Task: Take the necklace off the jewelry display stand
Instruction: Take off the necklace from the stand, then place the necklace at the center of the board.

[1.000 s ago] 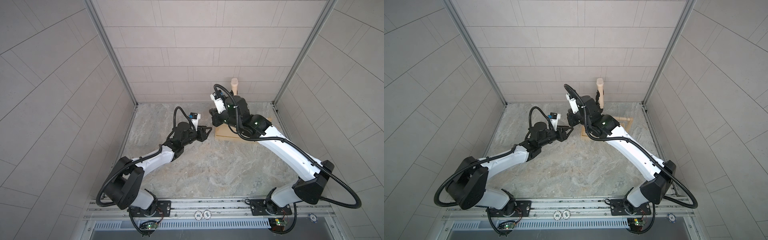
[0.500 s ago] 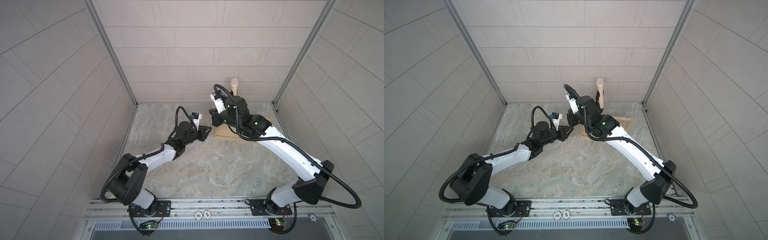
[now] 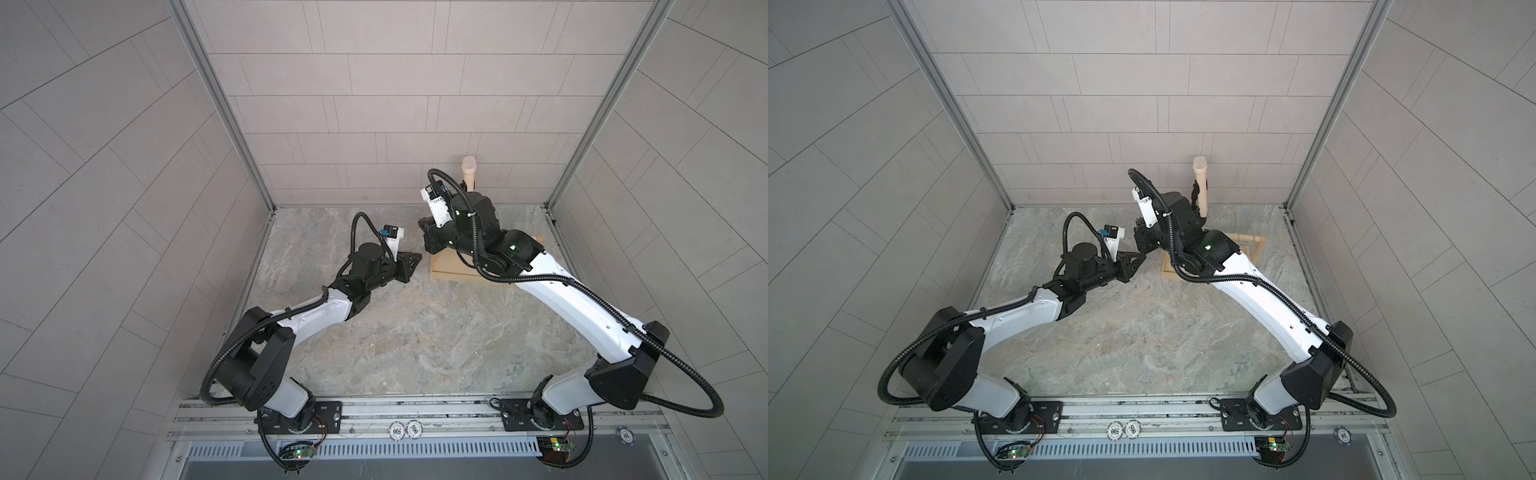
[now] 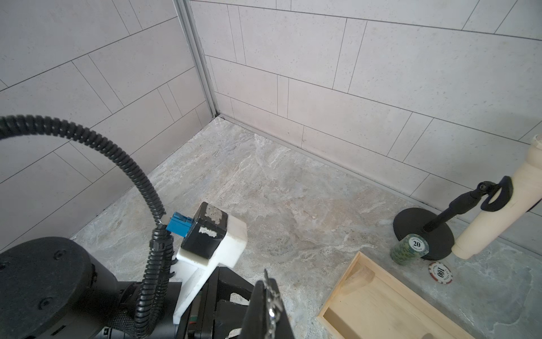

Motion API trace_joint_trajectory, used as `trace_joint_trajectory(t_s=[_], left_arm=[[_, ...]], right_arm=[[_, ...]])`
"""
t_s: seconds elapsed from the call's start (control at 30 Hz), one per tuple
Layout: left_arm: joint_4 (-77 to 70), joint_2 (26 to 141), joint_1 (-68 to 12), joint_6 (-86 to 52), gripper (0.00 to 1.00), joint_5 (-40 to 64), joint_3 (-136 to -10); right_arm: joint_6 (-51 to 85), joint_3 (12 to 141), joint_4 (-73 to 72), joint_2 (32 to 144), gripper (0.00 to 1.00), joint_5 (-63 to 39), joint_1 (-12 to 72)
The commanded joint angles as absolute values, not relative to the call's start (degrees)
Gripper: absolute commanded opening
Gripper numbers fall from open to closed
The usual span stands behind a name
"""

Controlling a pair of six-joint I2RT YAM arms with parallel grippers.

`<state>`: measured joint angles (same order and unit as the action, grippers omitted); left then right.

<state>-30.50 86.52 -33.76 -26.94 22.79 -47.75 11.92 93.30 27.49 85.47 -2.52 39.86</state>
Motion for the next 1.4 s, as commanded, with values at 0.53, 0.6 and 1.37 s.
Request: trace_joint_trajectory(t_s=[0.53,0.6,1.37], left_arm=[[-27.7,85.3,-33.6,-24.1,0.11,21.7,-49.5],[-26.5,84.7,-33.6,-23.8,0.1,21.5,-49.3],[-2.6,79.7,-30.1,-28.5,0.04,24.1,-48.9]], right_arm=[[11.0,92.6,27.3,83.8,0.0,-1.7,40.3],[11.3,92.6,27.1,84.0,0.0,-1.9,40.3],[17.7,95.7,25.1,97.8,0.0,-10.1,40.3]])
